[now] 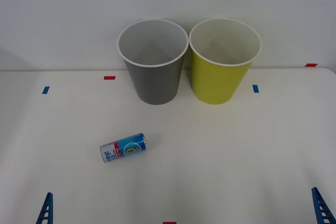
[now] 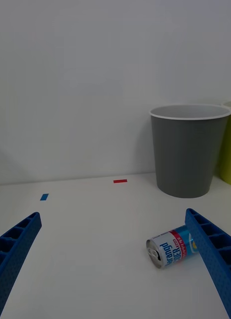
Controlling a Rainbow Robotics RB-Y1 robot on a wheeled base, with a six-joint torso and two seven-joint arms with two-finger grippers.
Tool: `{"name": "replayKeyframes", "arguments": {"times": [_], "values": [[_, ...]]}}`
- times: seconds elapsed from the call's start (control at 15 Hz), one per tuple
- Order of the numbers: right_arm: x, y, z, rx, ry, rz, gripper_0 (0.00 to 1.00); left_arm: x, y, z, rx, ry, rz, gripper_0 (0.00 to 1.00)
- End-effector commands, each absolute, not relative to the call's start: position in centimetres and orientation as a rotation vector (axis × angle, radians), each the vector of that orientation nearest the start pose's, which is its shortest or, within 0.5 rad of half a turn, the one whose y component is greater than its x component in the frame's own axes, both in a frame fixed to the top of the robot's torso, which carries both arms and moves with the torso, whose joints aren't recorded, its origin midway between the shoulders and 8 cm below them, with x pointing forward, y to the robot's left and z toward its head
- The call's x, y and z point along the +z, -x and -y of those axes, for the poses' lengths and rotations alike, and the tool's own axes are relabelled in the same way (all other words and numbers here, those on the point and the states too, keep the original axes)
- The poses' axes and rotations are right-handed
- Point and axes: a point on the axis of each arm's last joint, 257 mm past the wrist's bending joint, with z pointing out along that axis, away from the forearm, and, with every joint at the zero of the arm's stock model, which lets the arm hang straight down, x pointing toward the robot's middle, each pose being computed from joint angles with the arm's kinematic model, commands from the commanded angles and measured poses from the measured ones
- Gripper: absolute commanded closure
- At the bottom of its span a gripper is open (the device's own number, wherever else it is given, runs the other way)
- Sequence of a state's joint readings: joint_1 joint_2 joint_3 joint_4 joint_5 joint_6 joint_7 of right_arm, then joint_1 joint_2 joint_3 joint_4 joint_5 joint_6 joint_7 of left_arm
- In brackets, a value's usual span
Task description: Put cans in the gray bin and PET bottles in the light green bin.
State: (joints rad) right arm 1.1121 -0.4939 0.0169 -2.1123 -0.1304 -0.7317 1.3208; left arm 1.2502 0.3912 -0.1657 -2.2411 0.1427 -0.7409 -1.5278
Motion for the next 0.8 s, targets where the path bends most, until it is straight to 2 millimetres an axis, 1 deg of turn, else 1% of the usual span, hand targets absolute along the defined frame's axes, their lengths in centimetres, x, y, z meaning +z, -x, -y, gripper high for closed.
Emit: {"name": "replayKeyframes", "arguments": {"times": [0.07, 0.8], "values": [[-17.54, -21.96, 31.90, 0.055, 0.106, -1.440, 0.00, -15.83, -19.69, -27.63, 0.016, -0.049, -1.427, 0.00], [-17.54, -21.96, 31.90, 0.055, 0.106, -1.440, 0.00, -15.83, -19.69, -27.63, 0.016, -0.049, -1.427, 0.00]]}}
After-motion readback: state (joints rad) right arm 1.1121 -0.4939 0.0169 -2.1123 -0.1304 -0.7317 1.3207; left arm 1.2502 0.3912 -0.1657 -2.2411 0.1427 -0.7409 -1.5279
